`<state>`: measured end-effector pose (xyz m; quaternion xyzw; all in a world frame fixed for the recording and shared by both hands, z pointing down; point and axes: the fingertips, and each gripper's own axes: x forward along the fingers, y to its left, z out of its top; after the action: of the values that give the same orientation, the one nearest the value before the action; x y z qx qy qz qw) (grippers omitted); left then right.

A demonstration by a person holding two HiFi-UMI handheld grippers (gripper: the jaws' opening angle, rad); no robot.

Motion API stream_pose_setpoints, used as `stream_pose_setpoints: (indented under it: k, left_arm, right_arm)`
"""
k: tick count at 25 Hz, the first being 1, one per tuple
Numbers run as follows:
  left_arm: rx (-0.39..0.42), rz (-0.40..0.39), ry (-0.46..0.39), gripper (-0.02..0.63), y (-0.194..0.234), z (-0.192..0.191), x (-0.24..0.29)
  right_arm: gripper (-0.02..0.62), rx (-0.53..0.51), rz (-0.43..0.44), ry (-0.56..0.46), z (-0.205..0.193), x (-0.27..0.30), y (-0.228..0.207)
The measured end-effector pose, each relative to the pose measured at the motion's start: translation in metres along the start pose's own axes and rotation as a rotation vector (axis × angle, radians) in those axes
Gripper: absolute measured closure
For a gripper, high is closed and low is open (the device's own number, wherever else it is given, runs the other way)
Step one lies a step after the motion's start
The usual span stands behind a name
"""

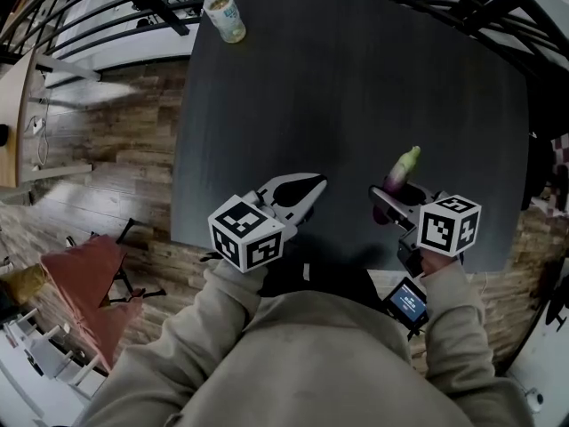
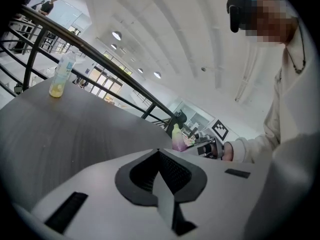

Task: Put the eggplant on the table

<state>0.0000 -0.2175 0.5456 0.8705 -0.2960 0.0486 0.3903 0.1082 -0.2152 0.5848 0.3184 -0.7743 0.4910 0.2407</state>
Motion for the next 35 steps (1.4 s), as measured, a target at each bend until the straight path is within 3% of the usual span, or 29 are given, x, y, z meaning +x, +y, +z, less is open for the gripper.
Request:
stream_pose_setpoints:
  k: [15, 22, 35]
  left_arm:
    - [-0.071, 0.028, 0.083, 0.604, 0.023, -0.056, 0.012]
    - [-0.092, 0.019, 0.129, 0.604, 0.025, -0.078, 0.012]
    - [-0.105, -0.008, 0.11, 0.604, 0.02, -0.067, 0.007]
  right_arm:
    - [0.373, 0.071, -0.023, 0.21, -0.064, 0.041, -0.045]
    - [0.373, 0.083, -0.095, 0.272, -0.086, 0.049, -0.064]
    - [0.373, 0.12, -0.154, 0.341, -0.108, 0.052, -0.081]
